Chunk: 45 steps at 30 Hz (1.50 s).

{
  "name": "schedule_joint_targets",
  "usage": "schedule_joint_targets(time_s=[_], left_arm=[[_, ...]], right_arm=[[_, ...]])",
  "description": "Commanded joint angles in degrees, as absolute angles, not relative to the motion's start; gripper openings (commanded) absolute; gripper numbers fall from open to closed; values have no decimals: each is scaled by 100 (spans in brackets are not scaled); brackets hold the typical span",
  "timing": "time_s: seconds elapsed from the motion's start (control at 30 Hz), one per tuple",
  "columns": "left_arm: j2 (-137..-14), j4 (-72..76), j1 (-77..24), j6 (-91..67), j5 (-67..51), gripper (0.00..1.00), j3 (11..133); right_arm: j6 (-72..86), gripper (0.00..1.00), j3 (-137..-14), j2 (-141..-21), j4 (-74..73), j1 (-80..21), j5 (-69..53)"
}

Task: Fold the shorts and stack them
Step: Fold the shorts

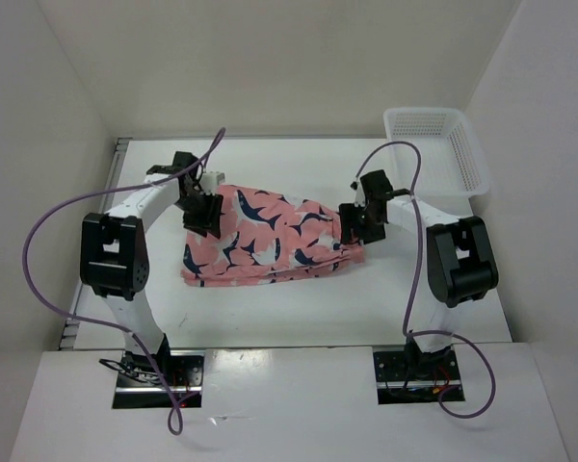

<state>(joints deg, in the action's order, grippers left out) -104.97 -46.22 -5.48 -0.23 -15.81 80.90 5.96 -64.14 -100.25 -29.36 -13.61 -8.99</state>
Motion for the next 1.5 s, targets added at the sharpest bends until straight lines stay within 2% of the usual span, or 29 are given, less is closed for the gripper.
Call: schedule_joint_targets(time_s=[0.0, 0.17, 0.23, 0.37, 0.4, 0.47, 0.5, 0.6, 0.8, 0.87, 0.97, 1.07, 1.17, 1.33, 1.47], left_arm=[[-10723, -4395, -483, 0, -1222, 54, 7832], [-10907, -4289, -483, 0, -1117, 54, 7629], [-10969, -4237, -483, 0, -1046, 54, 7629], [-11082, -4175, -483, 0, -984, 54, 7445], [-11083, -4123, -483, 0, -923, 54, 7366], [-11136, -4070, -483, 0, -870, 54, 7313], [-11136, -4069, -483, 0, -870, 54, 7313], [-11188, -3999, -483, 0, -817, 54, 7260], [-10962, -4051, -483, 0, -1028, 54, 7566], [-10715, -4052, -213, 0, -1246, 54, 7742], [-10600, -4052, 8, 0, -1222, 62, 7884], [-10810, -4052, 9, 0, -871, 63, 7884], [-11030, -4052, 62, 0, -1010, 68, 7831], [-11732, -3991, 62, 0, -800, 68, 7971], [-12040, -4042, 9, 0, -1246, 55, 8278]], right_arm=[[878, 76, -6013, -10063, -2778, -1336, -1310], [1019, 76, -5818, -10256, -2470, -1336, -1310], [1072, 72, -5888, -10362, -2391, -1336, -1310], [1230, 45, -6064, -10521, -2329, -1336, -1239], [1230, 32, -6064, -10521, -2329, -1336, -1178], [1292, 21, -6064, -10521, -2329, -1336, -1178], [1292, 13, -6117, -10521, -2329, -1336, -1126], [1214, 0, -6117, -10389, -2329, -1336, -1125], [958, 0, -6512, -9907, -2556, -1336, -1265], [896, 0, -6565, -9765, -2715, -1336, -1371], [739, 0, -6618, -9528, -2891, -1336, -1424], [589, 0, -6618, -9352, -3023, -1336, -1310], [387, 0, -6671, -9212, -3138, -1336, -1196], [203, 0, -6793, -9149, -3330, -1336, -1134], [-96, 0, -7294, -9228, -3743, -1135, -897]])
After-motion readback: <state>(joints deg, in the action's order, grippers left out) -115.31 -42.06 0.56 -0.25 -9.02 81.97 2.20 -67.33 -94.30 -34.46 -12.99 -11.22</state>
